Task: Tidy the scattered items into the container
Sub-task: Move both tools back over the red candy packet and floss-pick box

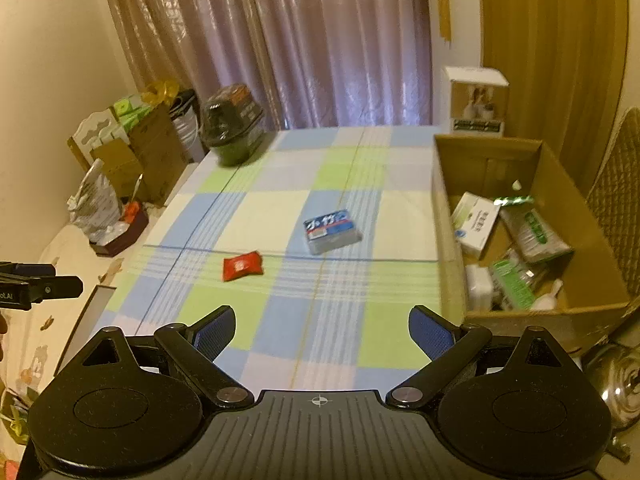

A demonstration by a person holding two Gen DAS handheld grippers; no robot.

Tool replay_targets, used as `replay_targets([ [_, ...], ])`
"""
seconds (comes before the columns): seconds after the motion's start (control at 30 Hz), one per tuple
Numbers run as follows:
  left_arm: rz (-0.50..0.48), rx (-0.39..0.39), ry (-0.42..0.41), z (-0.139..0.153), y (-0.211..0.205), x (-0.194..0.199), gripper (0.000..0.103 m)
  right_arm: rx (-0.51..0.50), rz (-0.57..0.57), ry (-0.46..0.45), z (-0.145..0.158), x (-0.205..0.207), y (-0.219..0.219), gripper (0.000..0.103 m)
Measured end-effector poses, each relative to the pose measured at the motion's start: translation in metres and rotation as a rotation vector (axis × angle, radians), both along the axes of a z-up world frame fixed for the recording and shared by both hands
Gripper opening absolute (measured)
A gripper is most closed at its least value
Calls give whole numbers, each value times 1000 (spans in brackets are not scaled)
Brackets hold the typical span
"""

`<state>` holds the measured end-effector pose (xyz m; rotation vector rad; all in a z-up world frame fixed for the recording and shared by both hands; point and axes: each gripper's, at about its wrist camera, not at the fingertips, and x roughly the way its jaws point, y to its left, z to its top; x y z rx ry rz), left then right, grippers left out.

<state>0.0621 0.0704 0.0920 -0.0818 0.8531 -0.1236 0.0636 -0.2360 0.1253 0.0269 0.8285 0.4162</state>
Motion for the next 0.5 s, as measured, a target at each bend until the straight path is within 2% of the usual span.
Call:
replay_targets([
  [0.17, -7, 8, 5, -6, 18, -4, 102, -19, 20, 25, -13, 3, 12, 98],
  [0.43, -182, 176, 60, -26, 7, 13, 102, -62, 66, 58, -33, 19, 28, 98],
  [0.5, -219, 195, 62, -33, 4, 19, 102, -76, 75, 74, -40, 26, 32, 98],
])
